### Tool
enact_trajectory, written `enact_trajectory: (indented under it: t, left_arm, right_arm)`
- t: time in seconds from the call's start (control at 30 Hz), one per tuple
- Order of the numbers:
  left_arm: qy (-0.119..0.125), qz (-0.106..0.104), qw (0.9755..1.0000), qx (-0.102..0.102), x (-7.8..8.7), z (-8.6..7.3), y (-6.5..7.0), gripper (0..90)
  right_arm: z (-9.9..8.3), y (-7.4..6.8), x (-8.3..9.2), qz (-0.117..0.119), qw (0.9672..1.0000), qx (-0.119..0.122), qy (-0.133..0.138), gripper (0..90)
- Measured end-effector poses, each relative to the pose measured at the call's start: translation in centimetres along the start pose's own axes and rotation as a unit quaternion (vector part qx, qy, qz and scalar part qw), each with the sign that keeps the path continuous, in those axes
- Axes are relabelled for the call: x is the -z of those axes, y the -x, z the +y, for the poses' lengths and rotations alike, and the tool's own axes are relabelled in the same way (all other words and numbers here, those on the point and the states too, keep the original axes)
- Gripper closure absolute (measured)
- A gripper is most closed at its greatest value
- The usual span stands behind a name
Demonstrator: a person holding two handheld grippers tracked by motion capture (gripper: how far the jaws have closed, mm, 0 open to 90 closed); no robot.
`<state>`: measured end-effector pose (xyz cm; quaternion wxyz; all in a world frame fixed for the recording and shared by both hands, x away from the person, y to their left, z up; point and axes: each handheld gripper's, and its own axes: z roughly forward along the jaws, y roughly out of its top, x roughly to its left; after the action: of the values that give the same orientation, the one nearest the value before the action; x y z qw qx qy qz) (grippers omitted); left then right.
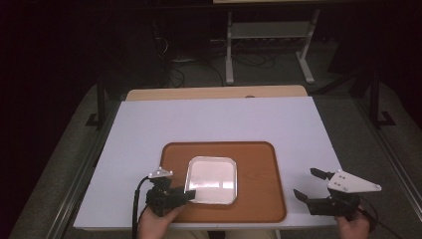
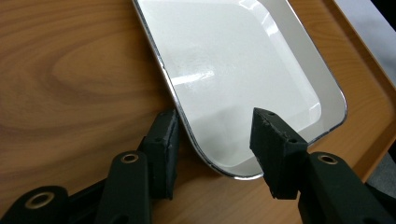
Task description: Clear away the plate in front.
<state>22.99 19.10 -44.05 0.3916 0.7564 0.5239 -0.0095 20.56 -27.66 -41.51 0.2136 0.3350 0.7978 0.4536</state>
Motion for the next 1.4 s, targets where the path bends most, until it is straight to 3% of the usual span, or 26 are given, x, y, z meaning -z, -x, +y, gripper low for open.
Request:
enact_trajectory:
  t: [0.6,0.83,1.23,1.33,1.4]
  left_arm:
    - [0.001,0.001,0.9999,-0.014,-0.4,0.2,0.6,51.7]
    - [0.01,0.015,0.9996,-0.022,0.1,0.7,-0.3,49.2]
    - [0.019,0.012,0.9991,-0.036,0.2,1.6,-1.1,47.0]
    - [0.014,0.001,0.9988,-0.047,0.2,2.0,-1.2,46.2]
    - [0.019,0.013,0.9972,-0.072,0.4,2.3,-1.1,45.4]
  right_arm:
    - [0.0,0.0,0.0,0.001,1.0,0.001,0.001,13.0]
    - [0.0,0.0,0.0,0.001,1.0,0.002,0.001,13.0]
    - [0.0,0.0,0.0,0.0,1.0,0.0,0.0,13.0]
    - [0.0,0.0,0.0,-0.001,1.0,0.0,-0.001,13.0]
    - [0.0,0.0,0.0,-0.002,1.0,0.0,-0.002,13.0]
